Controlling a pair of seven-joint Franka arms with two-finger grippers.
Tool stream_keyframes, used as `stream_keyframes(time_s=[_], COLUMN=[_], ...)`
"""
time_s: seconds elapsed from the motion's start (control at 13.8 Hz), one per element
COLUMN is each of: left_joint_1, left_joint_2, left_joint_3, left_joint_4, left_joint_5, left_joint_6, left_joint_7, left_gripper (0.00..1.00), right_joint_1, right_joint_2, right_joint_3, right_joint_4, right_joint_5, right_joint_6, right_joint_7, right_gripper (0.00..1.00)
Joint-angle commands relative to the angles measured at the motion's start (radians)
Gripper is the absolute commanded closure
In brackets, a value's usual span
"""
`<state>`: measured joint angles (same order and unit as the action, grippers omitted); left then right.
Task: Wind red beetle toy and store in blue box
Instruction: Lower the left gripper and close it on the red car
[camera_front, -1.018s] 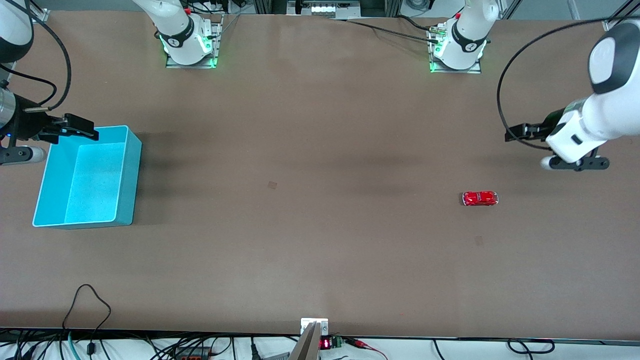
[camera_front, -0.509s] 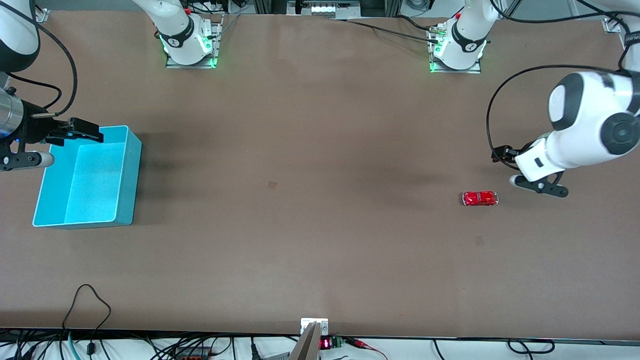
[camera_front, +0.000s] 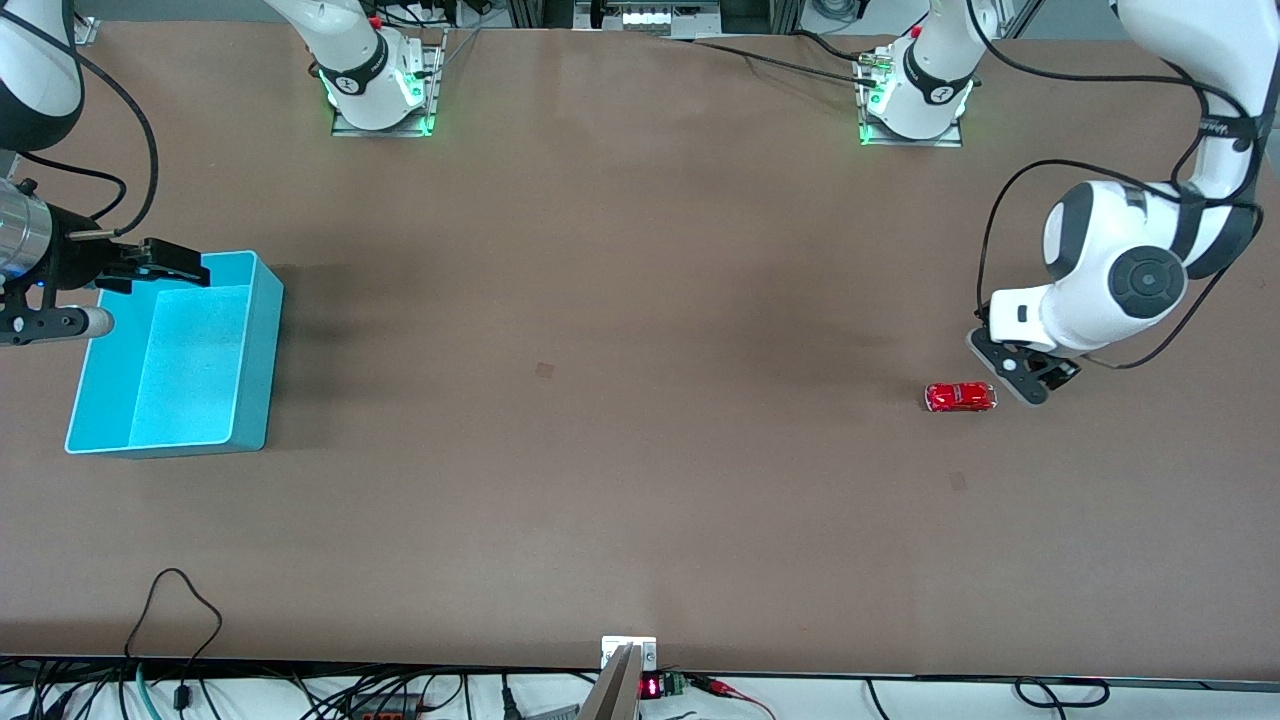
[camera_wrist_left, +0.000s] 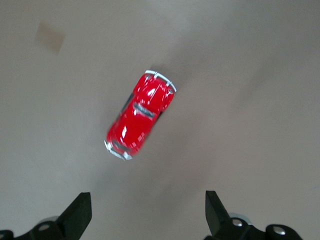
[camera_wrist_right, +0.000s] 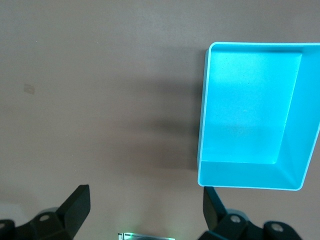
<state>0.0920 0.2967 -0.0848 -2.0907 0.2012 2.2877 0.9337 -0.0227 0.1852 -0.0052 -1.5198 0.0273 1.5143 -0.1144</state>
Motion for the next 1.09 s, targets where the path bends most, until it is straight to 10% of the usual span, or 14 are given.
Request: stream_keyframes(time_s=[0.0,1.02], left_joint_1=[0.006,0.038], left_joint_2=[0.042,0.165], left_joint_3=[-0.003,-0.007], left_joint_4=[0.001,-0.051], left_joint_5=[0.027,0.006], left_joint_6=[0.074,0.351], left_joint_7=[0.256,0.493], left_gripper=[0.00,0.00], right_joint_1=[0.000,0.000], right_joint_2=[-0.003,-0.003], right_joint_3=[0.004,0.004], right_joint_4=[0.006,0.006], right_joint_5=[-0.010,-0.007], right_joint_6=[-0.013,-0.013], right_joint_7=[-0.007,-0.007], right_gripper=[0.00,0.00])
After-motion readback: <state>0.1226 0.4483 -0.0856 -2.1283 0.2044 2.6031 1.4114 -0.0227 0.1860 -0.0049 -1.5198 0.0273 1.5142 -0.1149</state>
